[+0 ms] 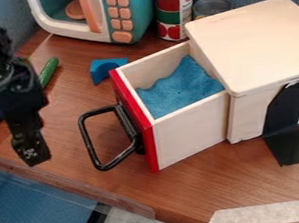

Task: Closed the drawer

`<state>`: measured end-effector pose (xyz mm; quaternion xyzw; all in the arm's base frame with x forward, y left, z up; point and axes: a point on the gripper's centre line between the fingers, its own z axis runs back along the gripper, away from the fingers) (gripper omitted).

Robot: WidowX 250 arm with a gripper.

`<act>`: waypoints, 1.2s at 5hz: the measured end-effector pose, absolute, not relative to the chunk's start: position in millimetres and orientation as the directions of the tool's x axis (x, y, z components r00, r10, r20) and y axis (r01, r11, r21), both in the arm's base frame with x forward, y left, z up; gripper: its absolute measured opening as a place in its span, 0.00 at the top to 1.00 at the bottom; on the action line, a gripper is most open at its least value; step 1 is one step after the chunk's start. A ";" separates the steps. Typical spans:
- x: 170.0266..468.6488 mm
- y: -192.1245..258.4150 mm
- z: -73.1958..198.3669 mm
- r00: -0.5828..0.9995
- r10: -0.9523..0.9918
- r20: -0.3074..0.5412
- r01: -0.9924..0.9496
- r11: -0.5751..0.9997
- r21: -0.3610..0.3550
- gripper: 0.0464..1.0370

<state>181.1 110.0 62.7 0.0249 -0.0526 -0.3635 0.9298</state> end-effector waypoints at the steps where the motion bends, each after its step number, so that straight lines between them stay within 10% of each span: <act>1: 180.9 106.3 52.8 0.715 -0.694 0.084 0.689 0.719 0.089 0.04; 6: 208.1 82.6 23.2 0.674 -0.728 0.129 0.720 0.686 0.105 0.04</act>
